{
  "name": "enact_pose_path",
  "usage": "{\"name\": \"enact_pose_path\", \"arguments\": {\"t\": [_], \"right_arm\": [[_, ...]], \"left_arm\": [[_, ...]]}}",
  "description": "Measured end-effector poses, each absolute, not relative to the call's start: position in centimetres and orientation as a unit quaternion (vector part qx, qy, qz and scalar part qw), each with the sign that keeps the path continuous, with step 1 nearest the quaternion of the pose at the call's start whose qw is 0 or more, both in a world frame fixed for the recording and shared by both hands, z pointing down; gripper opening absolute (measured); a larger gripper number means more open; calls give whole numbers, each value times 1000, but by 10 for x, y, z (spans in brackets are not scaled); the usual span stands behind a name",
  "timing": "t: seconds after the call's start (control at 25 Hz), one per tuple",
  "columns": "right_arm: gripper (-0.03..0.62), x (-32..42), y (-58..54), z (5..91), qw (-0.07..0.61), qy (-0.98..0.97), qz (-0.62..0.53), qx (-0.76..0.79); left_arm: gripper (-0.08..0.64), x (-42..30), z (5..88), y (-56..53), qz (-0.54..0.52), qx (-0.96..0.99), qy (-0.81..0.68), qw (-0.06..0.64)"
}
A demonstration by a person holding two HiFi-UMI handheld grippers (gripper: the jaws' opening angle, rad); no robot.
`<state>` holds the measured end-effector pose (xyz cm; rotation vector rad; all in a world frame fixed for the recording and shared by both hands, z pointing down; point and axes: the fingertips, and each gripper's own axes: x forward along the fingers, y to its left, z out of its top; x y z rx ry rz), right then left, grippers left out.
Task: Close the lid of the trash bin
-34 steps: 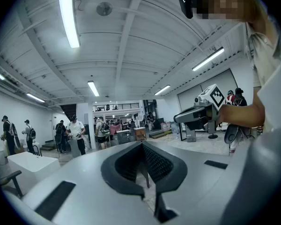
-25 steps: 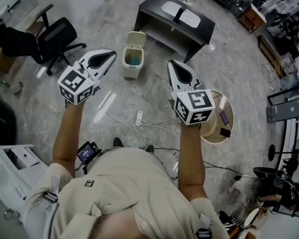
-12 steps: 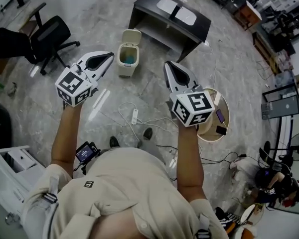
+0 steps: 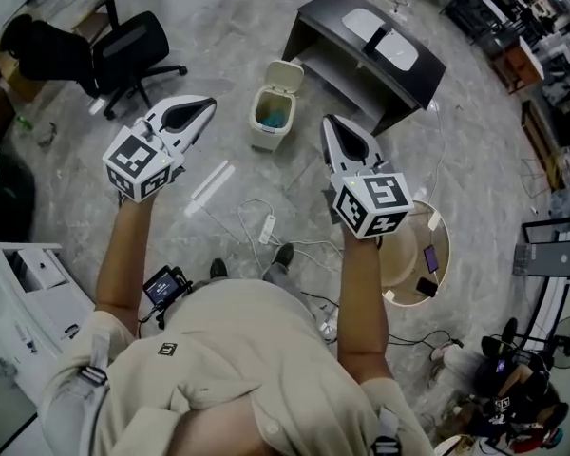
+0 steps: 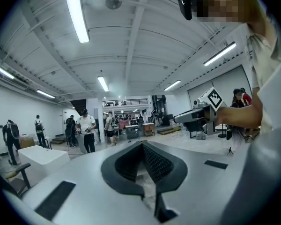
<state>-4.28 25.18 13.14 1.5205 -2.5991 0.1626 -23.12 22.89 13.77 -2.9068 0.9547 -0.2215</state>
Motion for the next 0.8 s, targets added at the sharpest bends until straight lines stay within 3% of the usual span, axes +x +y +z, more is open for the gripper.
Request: {"name": "enact_pose_path", "arguments": {"t": [0.8], "right_arm": [[25,73,144,145,55,-909,65,409]], "left_arm": [[15,-108,133,162,-107,-912,394,42]]}}
